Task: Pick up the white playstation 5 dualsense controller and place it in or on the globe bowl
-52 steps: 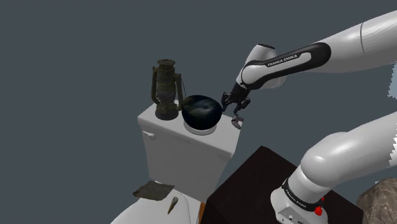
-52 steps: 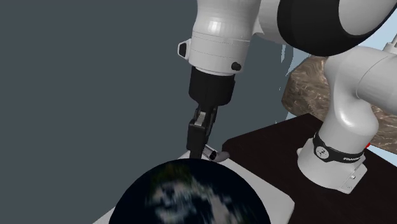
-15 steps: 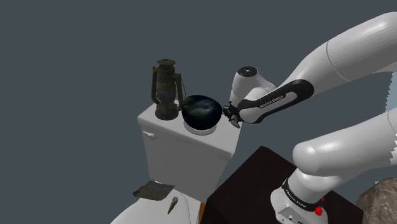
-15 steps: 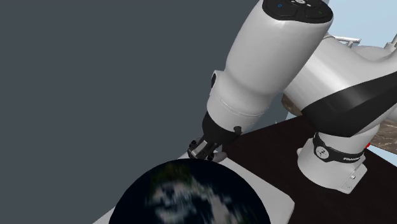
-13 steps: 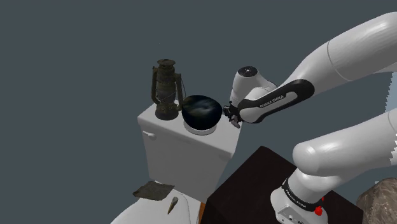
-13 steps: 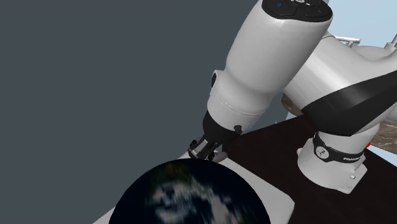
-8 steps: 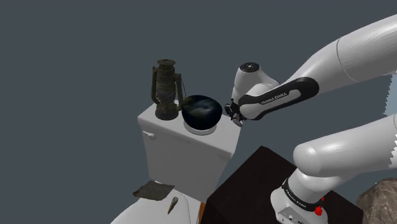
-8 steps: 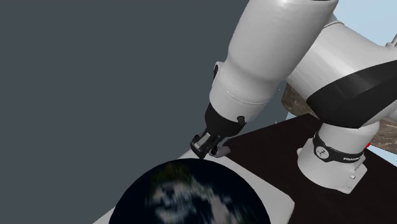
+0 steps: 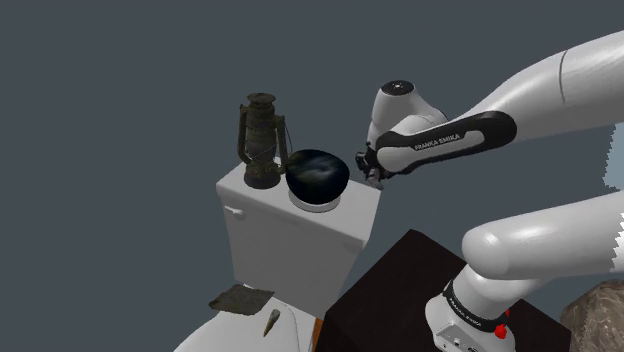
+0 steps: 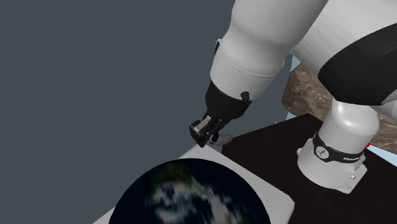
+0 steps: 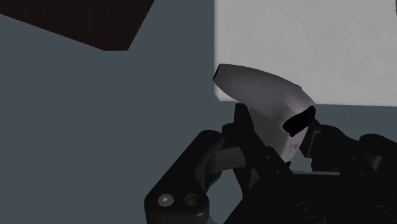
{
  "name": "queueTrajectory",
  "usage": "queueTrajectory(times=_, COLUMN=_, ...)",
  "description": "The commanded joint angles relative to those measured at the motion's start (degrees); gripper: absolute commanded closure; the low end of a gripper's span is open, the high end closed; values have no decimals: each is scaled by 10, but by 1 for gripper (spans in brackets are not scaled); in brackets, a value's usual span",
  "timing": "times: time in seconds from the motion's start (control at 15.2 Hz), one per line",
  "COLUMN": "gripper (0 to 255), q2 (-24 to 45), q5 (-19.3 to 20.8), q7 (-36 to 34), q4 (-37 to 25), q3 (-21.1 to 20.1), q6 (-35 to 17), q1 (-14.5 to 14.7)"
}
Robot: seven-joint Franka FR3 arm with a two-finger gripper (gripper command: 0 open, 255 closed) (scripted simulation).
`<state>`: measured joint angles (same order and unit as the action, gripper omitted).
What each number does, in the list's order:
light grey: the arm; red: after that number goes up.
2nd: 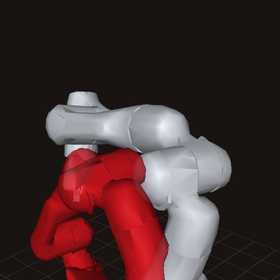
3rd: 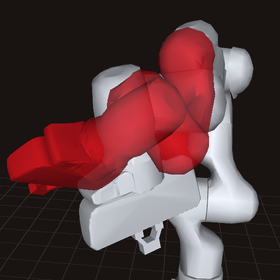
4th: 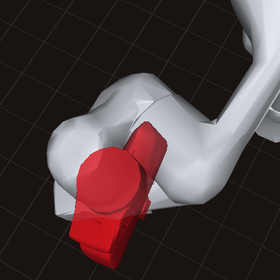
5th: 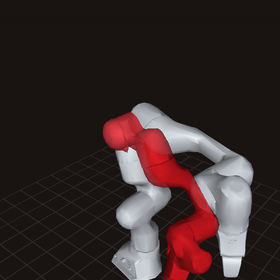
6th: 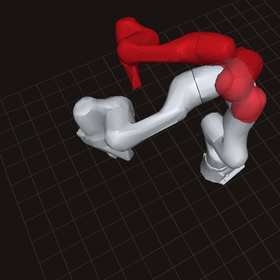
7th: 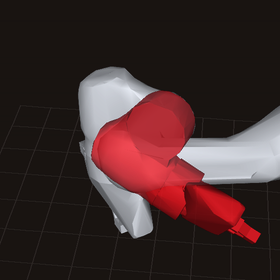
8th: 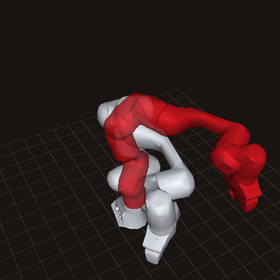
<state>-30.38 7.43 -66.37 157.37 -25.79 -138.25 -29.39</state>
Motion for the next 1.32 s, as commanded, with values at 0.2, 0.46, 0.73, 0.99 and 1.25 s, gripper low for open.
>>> queueTrajectory(times=0.2, gripper=255, q2=-26, q5=-12, q7=19, q4=-23, q3=14, q6=48, q1=11)
queueTrajectory(times=0.46, gripper=255, q2=-42, q5=-17, q7=32, q4=-43, q3=23, q6=83, q1=16)
queueTrajectory(times=0.73, gripper=255, q2=-55, q5=-21, q7=43, q4=-65, q3=32, q6=117, q1=19)
queueTrajectory(times=0.99, gripper=255, q2=-65, q5=-23, q7=53, q4=-89, q3=39, q6=150, q1=21)
queueTrajectory(times=1.25, gripper=255, q2=-73, q5=-25, q7=62, q4=-114, q3=45, q6=182, q1=22)
